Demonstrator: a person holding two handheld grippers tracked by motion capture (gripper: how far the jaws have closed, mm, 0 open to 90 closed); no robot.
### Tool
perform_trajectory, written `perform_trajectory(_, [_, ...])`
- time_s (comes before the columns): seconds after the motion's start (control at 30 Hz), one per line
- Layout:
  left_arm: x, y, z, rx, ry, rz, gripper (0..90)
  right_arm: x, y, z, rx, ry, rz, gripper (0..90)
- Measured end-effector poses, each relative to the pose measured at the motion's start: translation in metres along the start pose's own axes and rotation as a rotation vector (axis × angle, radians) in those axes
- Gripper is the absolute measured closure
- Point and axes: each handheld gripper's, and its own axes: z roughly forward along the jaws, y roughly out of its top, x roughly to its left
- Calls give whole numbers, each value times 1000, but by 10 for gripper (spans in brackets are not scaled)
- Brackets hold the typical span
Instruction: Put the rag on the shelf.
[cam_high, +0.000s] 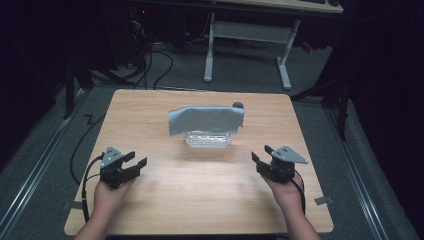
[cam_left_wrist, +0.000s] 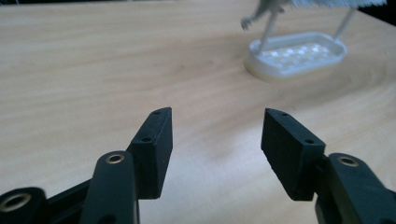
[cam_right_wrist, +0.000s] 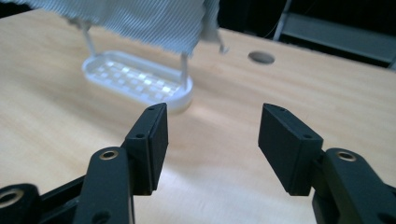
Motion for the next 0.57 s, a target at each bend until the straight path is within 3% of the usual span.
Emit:
perform_trajectory(0.17, [-25,-26,-8,67,-60,28,422,12,-27,-17,46,17,24,407])
perform_trajectory(0.23, [-35,-39,-6,118,-92,47,421,16,-38,-23,66,23,48,385])
perform_trajectory(0.3, [-46,-40,0,163,-115,79,432,18,-53,-30,59,16,55,397])
perform_trajectory(0.37, [-53,-36,1,144,-100,141,424,17,-59,-34,97,32,78,376])
perform_trajectory(0.4, [-55,-35,2,140,-98,148,424,15,-58,-34,95,33,70,378])
perform_trajectory(0.47, [-55,-35,5,142,-104,142,421,11,-59,-34,90,4,57,392])
perform_trajectory(0.57, [-51,-36,5,147,-94,131,417,6,-62,-30,97,13,88,391])
